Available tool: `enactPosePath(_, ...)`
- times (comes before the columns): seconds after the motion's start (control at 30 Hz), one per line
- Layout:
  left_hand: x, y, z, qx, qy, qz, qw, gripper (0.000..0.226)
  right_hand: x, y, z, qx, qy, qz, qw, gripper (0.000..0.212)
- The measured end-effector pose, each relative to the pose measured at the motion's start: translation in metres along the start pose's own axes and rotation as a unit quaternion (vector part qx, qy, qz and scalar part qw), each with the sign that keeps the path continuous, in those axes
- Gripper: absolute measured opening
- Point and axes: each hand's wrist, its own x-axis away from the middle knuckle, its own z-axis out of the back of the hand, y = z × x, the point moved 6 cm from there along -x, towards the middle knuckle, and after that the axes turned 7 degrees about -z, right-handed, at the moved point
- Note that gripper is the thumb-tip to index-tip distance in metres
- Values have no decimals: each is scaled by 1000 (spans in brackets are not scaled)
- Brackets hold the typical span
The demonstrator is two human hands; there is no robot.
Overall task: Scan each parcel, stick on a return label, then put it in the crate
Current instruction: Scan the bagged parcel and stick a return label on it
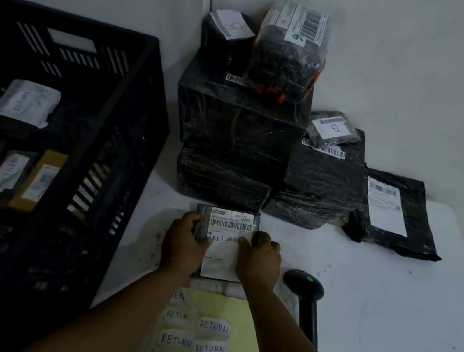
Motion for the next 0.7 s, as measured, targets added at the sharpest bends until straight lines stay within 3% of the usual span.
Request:
enactPosePath(0.17, 2, -7, 3, 75, -17, 63, 995, 51, 5, 10, 4, -58, -30, -19, 998, 55)
enactPosePath(0.27, 8, -6, 3, 128, -63, 87, 986, 41, 12, 14, 11, -80, -40, -18, 996, 46)
enactPosePath(0.5, 17, 51, 56, 149, 24, -10, 989, 12, 40, -22, 56, -231, -27, 63, 971, 23)
enactPosePath(0.6, 20, 83, 96, 153, 60, -66, 984, 11, 55, -55, 82, -241, -16, 101, 965, 36)
enactPosePath(0.7, 28, 111, 144, 185, 98, -106, 972, 19, 81, -98, 104, -298, -48, 166, 939, 14)
